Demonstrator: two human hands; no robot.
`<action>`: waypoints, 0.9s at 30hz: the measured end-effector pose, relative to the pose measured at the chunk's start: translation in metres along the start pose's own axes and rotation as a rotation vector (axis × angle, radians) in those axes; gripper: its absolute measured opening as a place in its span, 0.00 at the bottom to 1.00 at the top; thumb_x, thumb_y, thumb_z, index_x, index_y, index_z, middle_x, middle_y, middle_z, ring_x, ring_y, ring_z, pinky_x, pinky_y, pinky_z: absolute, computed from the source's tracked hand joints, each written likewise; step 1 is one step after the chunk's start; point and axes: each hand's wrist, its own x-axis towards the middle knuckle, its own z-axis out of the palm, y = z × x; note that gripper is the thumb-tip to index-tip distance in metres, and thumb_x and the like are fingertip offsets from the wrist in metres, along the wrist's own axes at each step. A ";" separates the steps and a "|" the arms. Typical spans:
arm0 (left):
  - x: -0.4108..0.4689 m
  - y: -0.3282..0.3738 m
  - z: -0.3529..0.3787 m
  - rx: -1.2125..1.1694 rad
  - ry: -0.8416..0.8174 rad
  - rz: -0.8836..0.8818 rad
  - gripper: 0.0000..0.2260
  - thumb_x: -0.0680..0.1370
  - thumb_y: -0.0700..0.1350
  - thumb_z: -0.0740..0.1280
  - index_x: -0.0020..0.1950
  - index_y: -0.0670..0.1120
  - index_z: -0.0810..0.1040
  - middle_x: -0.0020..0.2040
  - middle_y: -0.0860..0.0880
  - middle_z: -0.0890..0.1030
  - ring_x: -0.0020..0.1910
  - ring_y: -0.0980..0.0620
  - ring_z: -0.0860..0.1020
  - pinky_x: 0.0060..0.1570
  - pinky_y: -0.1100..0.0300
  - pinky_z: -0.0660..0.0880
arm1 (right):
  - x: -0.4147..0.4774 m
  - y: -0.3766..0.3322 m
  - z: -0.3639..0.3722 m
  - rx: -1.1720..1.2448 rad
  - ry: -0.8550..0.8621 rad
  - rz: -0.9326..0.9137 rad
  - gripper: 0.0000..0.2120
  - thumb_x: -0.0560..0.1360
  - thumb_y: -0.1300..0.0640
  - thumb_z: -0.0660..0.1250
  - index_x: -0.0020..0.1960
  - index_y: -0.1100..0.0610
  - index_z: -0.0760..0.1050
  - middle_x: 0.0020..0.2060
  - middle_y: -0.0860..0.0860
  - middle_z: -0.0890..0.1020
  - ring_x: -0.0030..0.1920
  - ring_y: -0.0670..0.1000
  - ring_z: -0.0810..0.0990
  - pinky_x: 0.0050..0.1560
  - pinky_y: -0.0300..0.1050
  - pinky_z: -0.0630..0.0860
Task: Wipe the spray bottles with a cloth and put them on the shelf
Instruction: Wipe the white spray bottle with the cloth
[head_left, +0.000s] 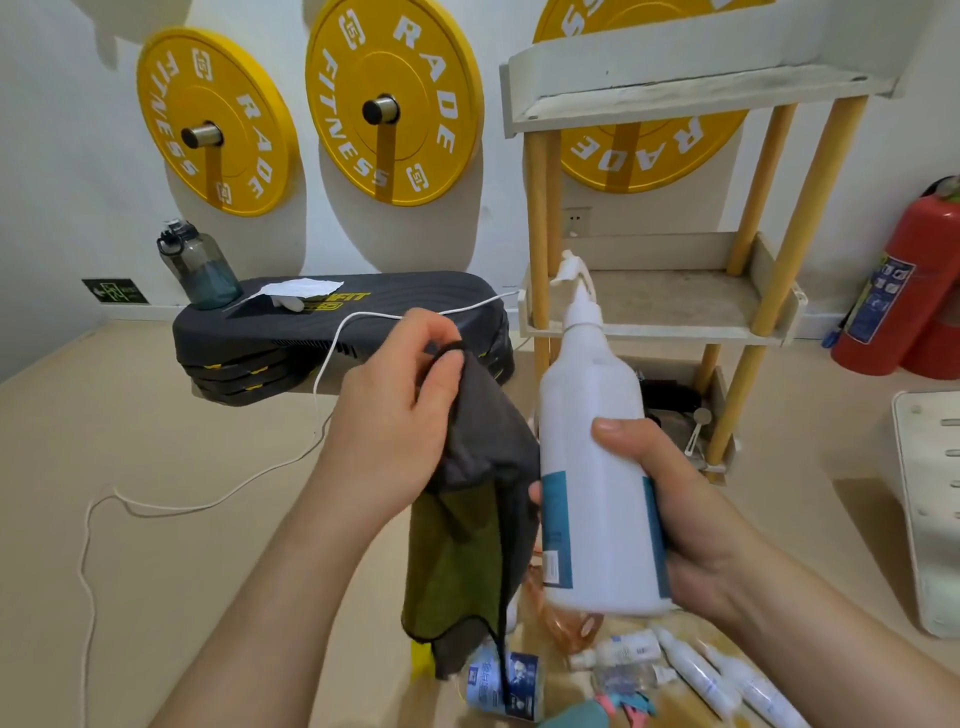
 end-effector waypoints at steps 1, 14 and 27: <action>0.000 -0.005 -0.004 0.162 -0.008 0.084 0.05 0.82 0.47 0.61 0.49 0.57 0.70 0.36 0.56 0.79 0.35 0.58 0.76 0.35 0.62 0.70 | 0.000 -0.002 0.000 -0.024 0.029 -0.018 0.27 0.50 0.50 0.77 0.47 0.61 0.84 0.44 0.65 0.84 0.37 0.59 0.84 0.36 0.50 0.82; -0.013 -0.050 0.017 0.150 -0.779 -0.255 0.07 0.75 0.46 0.72 0.39 0.57 0.82 0.34 0.54 0.82 0.35 0.56 0.78 0.44 0.53 0.77 | -0.003 -0.032 -0.009 -0.328 0.283 -0.366 0.23 0.63 0.48 0.71 0.56 0.55 0.76 0.45 0.58 0.85 0.43 0.56 0.85 0.43 0.53 0.83; -0.001 -0.015 0.015 -1.311 -0.170 -0.493 0.22 0.68 0.36 0.70 0.62 0.36 0.79 0.57 0.39 0.81 0.55 0.43 0.81 0.58 0.50 0.79 | -0.006 0.010 -0.009 -0.873 -0.060 -0.124 0.34 0.54 0.43 0.76 0.60 0.42 0.75 0.48 0.42 0.84 0.49 0.44 0.83 0.44 0.37 0.78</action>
